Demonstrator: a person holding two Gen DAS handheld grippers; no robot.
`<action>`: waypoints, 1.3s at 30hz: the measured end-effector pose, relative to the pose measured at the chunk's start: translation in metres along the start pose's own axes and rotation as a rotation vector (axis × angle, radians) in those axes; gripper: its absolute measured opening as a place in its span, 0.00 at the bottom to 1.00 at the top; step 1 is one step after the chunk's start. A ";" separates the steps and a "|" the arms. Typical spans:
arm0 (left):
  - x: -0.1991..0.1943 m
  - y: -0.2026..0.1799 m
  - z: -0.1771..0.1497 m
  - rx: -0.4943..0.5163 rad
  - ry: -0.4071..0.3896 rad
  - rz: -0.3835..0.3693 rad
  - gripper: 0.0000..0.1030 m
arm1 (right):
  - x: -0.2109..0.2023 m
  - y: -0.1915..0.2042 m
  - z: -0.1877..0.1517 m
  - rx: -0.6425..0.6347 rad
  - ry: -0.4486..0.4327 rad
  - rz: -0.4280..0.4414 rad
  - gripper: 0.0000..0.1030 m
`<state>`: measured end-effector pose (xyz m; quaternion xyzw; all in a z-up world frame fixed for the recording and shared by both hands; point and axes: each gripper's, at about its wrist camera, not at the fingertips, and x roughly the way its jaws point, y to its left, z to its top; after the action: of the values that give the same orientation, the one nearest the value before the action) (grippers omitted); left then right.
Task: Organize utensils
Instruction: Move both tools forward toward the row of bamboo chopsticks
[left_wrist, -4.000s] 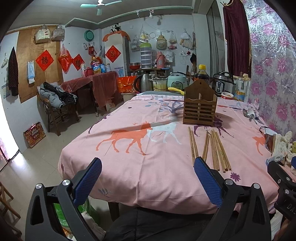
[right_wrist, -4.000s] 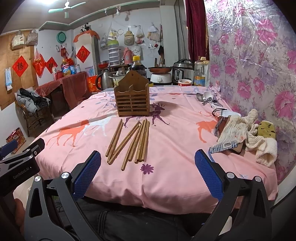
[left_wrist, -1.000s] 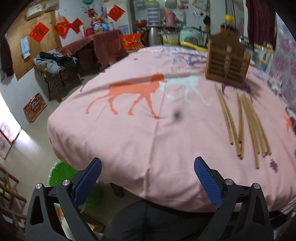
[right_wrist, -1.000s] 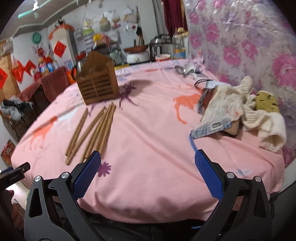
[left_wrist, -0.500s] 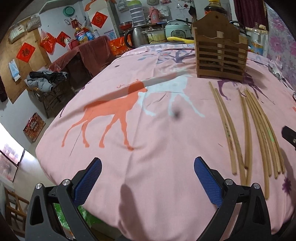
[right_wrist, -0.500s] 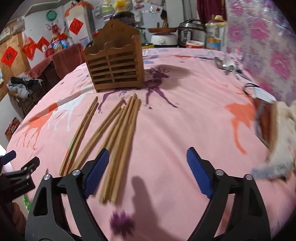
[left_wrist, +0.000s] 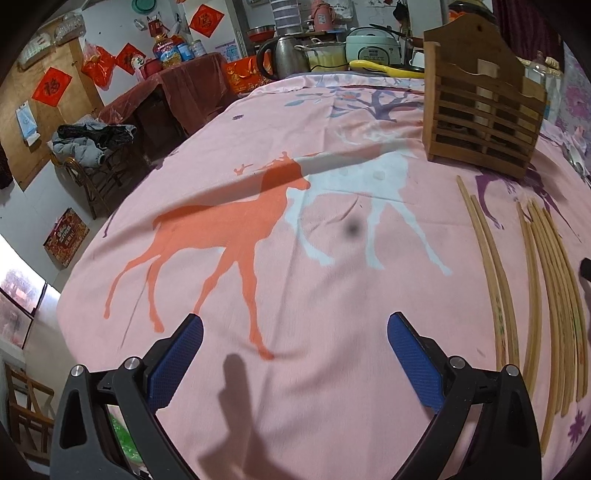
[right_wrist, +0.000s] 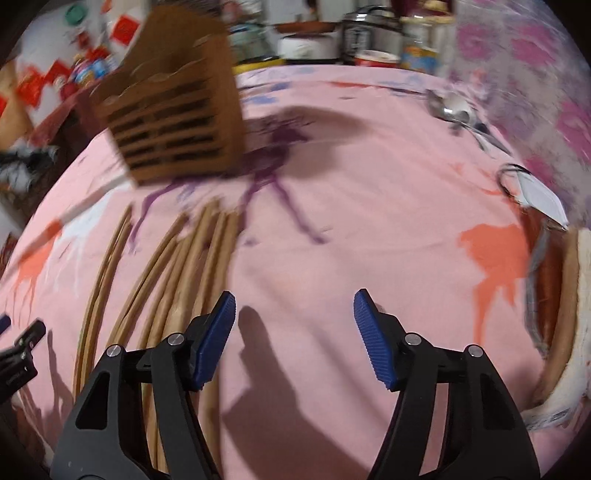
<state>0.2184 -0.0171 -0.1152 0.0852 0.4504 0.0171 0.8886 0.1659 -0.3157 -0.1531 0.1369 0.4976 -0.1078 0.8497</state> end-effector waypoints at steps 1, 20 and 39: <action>0.003 0.000 0.002 -0.005 0.007 -0.007 0.95 | 0.000 0.002 0.000 -0.001 0.005 0.027 0.63; 0.024 -0.060 0.056 0.095 0.043 -0.129 0.95 | 0.005 -0.019 -0.005 0.089 -0.030 0.066 0.60; 0.038 -0.092 0.088 0.152 0.066 -0.227 0.95 | 0.003 -0.014 -0.010 0.088 -0.028 0.065 0.63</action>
<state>0.3071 -0.1155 -0.1097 0.1003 0.4863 -0.1150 0.8604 0.1544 -0.3254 -0.1625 0.1887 0.4757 -0.1039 0.8528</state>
